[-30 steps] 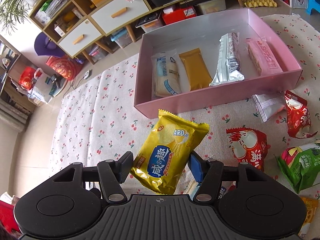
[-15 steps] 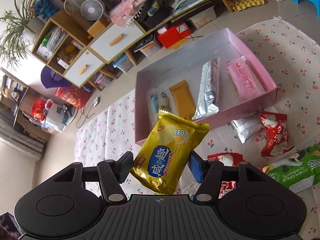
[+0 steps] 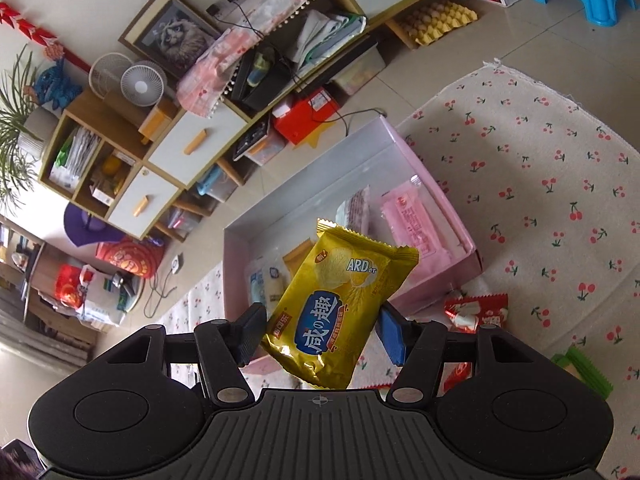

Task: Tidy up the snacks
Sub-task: 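Carry the orange-white packet in the left tool while the right tool carries the yellow pack into the box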

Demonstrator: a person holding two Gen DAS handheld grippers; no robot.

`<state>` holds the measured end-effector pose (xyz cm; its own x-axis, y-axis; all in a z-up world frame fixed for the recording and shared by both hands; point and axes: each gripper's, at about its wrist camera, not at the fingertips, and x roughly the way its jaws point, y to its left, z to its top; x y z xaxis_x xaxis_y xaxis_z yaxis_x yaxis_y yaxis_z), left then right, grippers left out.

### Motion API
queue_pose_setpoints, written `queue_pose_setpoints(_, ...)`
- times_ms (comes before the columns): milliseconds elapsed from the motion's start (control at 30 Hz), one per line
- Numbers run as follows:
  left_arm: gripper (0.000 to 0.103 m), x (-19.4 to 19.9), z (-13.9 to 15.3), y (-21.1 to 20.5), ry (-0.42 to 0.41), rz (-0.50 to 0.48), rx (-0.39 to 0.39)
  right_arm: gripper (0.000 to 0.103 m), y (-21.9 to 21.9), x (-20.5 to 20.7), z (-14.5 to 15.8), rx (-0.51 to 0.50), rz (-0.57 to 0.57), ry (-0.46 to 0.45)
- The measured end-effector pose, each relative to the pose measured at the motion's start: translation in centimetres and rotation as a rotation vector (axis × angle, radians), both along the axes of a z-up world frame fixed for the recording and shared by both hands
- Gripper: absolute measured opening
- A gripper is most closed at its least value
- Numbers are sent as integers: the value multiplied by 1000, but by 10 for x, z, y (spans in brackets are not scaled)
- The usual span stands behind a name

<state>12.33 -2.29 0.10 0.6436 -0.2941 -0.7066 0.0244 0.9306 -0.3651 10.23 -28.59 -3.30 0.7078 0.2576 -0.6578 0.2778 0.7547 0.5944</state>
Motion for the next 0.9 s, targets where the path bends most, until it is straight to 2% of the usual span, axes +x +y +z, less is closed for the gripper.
queue_pose_setpoints(233,36,25,-8,-19,-31,-52,-3,59,-11,40,-8,-26,18,-57)
queue_pose_setpoints(500,36,42,-14,-40,-99,-160,88,60,2,85,-23,-69,97,-74)
queue_pose_setpoints(667,36,47,-21,-44,-105,-192,117,60,11,100,-27,-126,126,-78)
queue_pose_setpoints(833,37,49,-24,-44,-106,-208,132,61,17,106,-32,-141,142,-72)
queue_pose_setpoints(900,43,49,-24,-44,-102,-207,131,62,17,107,-33,-140,142,-77)
